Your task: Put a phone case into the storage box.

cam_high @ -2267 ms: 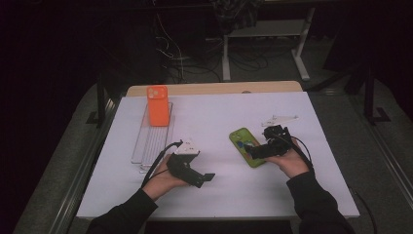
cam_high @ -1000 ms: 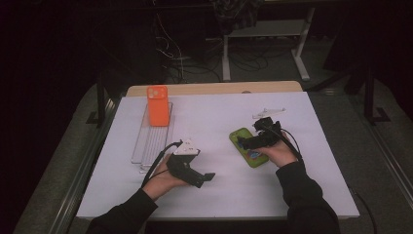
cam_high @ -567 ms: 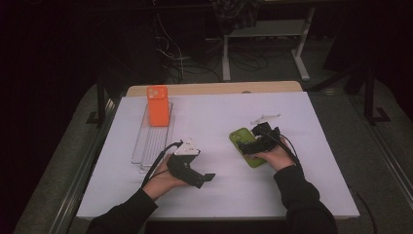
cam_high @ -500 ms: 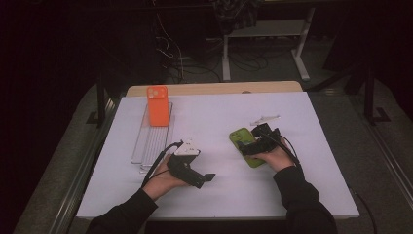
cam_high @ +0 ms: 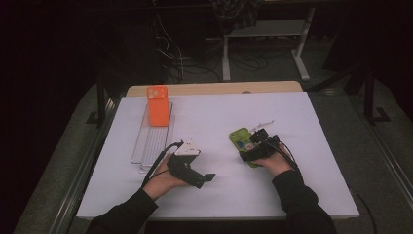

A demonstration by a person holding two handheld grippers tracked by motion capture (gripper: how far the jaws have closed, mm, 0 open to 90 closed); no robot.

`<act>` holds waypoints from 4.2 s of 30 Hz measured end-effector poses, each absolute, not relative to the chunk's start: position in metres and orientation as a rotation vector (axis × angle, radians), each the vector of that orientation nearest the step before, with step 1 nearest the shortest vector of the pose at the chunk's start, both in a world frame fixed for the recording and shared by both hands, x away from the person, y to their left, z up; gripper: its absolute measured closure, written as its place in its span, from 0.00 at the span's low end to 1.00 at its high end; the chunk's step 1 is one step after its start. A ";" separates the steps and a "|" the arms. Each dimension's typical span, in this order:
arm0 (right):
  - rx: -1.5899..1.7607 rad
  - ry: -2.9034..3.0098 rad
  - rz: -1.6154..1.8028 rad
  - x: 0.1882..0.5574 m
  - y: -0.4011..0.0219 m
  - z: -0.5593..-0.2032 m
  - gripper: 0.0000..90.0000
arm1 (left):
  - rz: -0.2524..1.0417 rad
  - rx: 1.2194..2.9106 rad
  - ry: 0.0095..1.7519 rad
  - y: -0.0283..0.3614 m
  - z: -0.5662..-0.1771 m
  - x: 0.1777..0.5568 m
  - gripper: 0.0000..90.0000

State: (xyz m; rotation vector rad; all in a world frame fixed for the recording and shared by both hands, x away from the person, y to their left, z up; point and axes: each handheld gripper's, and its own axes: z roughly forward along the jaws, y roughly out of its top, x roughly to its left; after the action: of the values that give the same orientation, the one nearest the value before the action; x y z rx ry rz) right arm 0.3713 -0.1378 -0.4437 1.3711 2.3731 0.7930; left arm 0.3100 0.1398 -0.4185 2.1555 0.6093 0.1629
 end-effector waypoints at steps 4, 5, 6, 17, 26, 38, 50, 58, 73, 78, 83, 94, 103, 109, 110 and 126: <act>1.367 2.376 0.778 0.369 -0.137 -0.446 0.13 | 0.160 2.158 0.611 0.140 -0.419 0.310 0.00; 1.380 2.381 0.784 0.369 -0.137 -0.446 0.14 | 0.161 2.159 0.610 0.140 -0.419 0.310 0.00; 1.380 2.382 0.788 0.369 -0.138 -0.446 0.14 | 0.161 2.158 0.613 0.140 -0.419 0.310 0.00; 1.391 2.354 0.789 0.365 -0.138 -0.448 0.15 | 0.167 2.163 0.612 0.139 -0.419 0.310 0.00; 1.400 2.366 0.799 0.367 -0.139 -0.447 0.16 | 0.171 2.164 0.625 0.140 -0.418 0.312 0.00; 1.327 2.449 0.869 0.369 -0.157 -0.424 0.16 | 0.106 2.179 0.585 0.133 -0.405 0.326 0.00; 1.225 2.514 0.978 0.377 -0.169 -0.402 0.16 | 0.098 2.207 0.512 0.119 -0.380 0.354 0.00; 1.080 2.576 1.022 0.372 -0.168 -0.397 0.16 | 0.124 2.236 0.438 0.123 -0.379 0.359 0.00; 0.688 2.770 1.022 0.351 -0.136 -0.393 0.16 | 0.091 2.266 0.302 0.134 -0.374 0.357 0.00; 0.529 2.823 1.016 0.346 -0.123 -0.396 0.16 | 0.069 2.290 0.253 0.134 -0.376 0.354 0.00; 0.431 2.861 1.000 0.338 -0.110 -0.395 0.16 | 0.019 2.317 0.189 0.132 -0.377 0.350 0.00; 0.297 2.918 0.998 0.328 -0.093 -0.393 0.16 | -0.015 2.373 0.062 0.127 -0.383 0.343 0.00; 0.222 2.925 1.039 0.322 -0.084 -0.385 0.16 | -0.054 2.427 0.001 0.119 -0.389 0.336 0.00; 0.233 2.946 1.026 0.318 -0.081 -0.383 0.16 | -0.063 2.457 -0.022 0.115 -0.393 0.333 0.00; 0.220 2.942 1.031 0.319 -0.081 -0.383 0.16 | -0.059 2.460 -0.024 0.114 -0.392 0.333 0.05; 0.173 2.939 1.041 0.320 -0.080 -0.383 0.16 | -0.073 2.466 -0.048 0.114 -0.392 0.333 0.14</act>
State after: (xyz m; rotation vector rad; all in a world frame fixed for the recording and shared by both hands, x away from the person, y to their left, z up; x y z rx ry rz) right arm 0.3196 -0.0797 -0.3832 0.1726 2.9389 1.0407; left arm 0.3327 0.1139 -0.3923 2.4664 -0.0481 -0.0730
